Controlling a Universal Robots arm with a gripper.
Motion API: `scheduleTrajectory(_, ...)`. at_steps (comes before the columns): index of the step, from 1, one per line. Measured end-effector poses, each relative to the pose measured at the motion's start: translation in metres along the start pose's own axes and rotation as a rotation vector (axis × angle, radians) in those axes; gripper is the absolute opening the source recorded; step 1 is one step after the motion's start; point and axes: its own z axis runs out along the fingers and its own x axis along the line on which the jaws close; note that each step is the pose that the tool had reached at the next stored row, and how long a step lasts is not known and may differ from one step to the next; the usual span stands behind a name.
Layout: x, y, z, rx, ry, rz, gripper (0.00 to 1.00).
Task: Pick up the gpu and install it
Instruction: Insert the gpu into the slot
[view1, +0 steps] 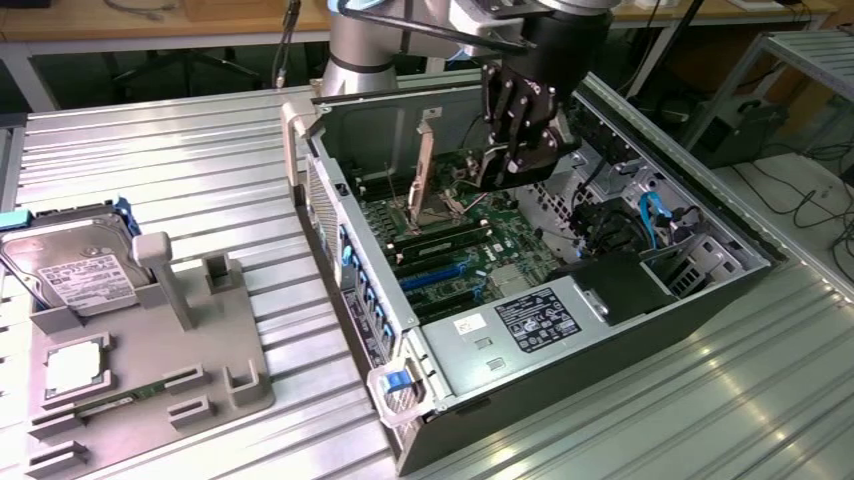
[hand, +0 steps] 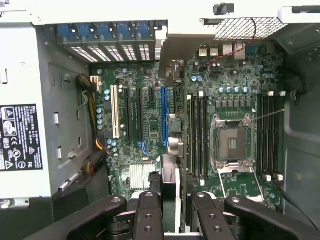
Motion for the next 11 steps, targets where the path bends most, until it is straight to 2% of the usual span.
scheduleTrajectory(3, 0.000, 0.0038, 0.0065, 0.0000, 0.0000, 0.000, 0.28)
scheduleTrajectory(11, 0.000, 0.0042, 0.0200, 0.0000, -0.0001, 0.000, 0.28)
